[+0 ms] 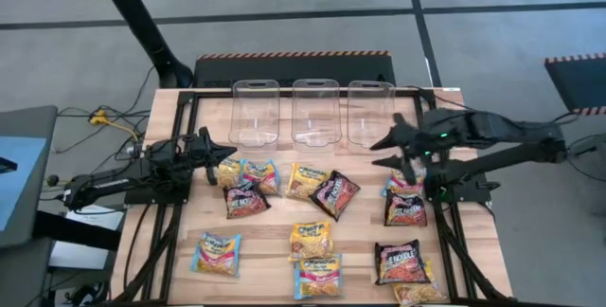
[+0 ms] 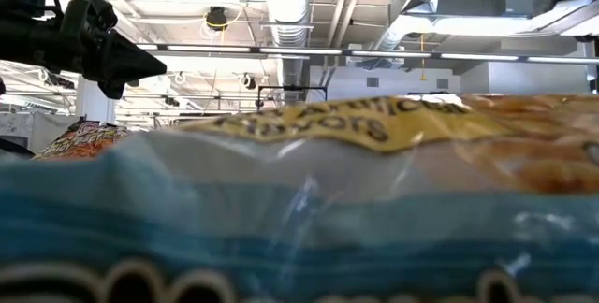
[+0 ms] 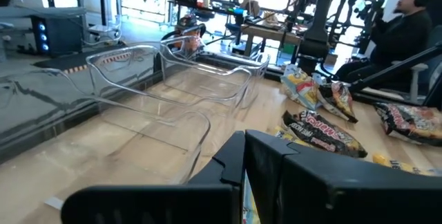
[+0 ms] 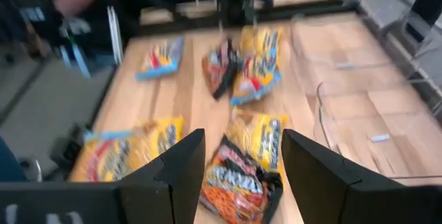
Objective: Sort Maruchan noodles
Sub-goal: Put the black noodle pack into the right transparent bin
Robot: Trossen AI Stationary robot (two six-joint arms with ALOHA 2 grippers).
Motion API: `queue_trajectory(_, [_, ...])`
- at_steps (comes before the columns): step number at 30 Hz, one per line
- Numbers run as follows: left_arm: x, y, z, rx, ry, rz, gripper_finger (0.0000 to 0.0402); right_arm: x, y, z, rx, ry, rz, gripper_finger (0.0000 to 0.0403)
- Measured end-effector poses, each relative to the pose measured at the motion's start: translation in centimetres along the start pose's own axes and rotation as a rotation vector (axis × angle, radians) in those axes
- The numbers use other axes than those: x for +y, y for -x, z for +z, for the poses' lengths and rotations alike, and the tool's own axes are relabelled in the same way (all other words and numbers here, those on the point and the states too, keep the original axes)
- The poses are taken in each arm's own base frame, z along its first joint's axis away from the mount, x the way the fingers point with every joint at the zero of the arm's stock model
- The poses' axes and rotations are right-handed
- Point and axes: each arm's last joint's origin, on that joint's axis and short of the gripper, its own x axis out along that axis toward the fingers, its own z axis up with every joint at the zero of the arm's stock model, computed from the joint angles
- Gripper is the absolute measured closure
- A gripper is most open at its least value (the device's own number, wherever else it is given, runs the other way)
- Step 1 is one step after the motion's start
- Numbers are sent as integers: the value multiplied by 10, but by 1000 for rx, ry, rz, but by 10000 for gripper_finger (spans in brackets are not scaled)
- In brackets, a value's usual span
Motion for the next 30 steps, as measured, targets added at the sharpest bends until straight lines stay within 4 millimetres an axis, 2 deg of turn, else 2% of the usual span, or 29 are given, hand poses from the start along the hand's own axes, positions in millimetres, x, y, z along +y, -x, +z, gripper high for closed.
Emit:
queue_trajectory(9, [0, 0, 0, 2, 57, -6, 401, 4, -56, -5, 167, 166, 19, 186])
queue_trajectory(16, [0, 0, 0, 2, 152, -7, 401, 12, -96, -7, 191, 229, 50, 186])
queue_trajectory(20, [0, 0, 0, 2, 151, -7, 402, 18, -114, -14, 239, 296, 73, 186])
queue_trajectory(30, [0, 0, 0, 3, 237, -9, 401, 25, -153, -28, 304, 321, 96, 186])
